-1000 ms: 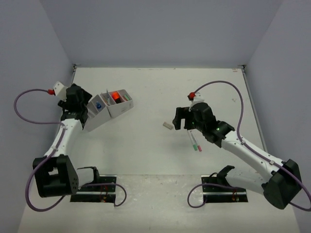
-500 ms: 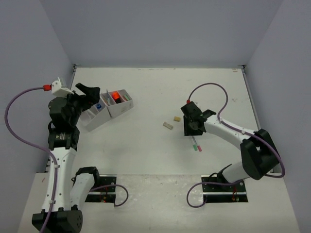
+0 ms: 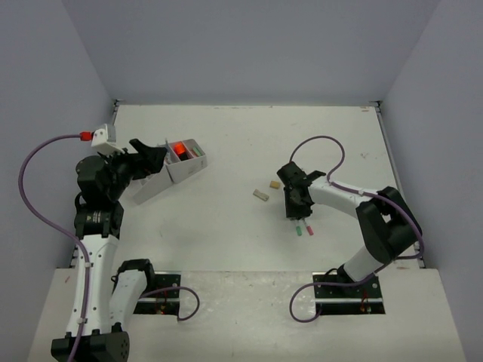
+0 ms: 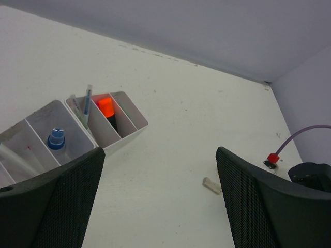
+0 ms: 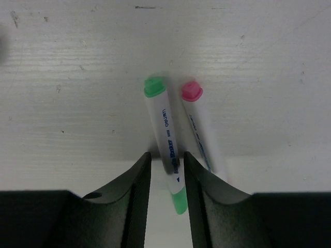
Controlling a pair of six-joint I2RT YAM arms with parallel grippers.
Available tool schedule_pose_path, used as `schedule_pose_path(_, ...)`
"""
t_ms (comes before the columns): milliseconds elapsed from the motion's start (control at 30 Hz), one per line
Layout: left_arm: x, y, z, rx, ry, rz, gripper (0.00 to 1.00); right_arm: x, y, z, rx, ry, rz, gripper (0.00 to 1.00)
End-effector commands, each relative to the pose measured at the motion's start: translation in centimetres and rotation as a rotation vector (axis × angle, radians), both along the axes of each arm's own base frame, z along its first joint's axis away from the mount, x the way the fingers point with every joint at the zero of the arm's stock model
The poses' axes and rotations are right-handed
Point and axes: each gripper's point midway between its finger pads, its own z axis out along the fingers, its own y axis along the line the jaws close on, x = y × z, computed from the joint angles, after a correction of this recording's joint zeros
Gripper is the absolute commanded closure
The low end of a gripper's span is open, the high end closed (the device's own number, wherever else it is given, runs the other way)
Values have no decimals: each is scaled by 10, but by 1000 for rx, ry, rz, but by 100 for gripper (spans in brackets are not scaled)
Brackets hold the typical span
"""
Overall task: Sort the stationery into containers
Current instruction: Pick up the pen from the center of the board.
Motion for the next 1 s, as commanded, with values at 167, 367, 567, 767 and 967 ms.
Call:
schedule_pose_path(167, -1, -11, -10, 9, 11, -80, 10, -3, 18, -5, 62, 41, 60, 100)
schedule_pose_path(367, 1, -39, -23, -39, 32, -202, 9, 6, 55, 30, 157, -103, 200, 100)
schedule_pose_path(567, -21, -151, -38, -155, 45, -607, 1, -33, 173, 142, 589, -417, 712, 100)
schedule_pose_path(767, -63, -199, -17, -246, -12, -933, 3, -82, 193, 202, 913, -504, 952, 100)
schedule_pose_path(967, -101, -219, -8, -304, -63, -1118, 19, -95, 191, 235, 1014, -580, 993, 100)
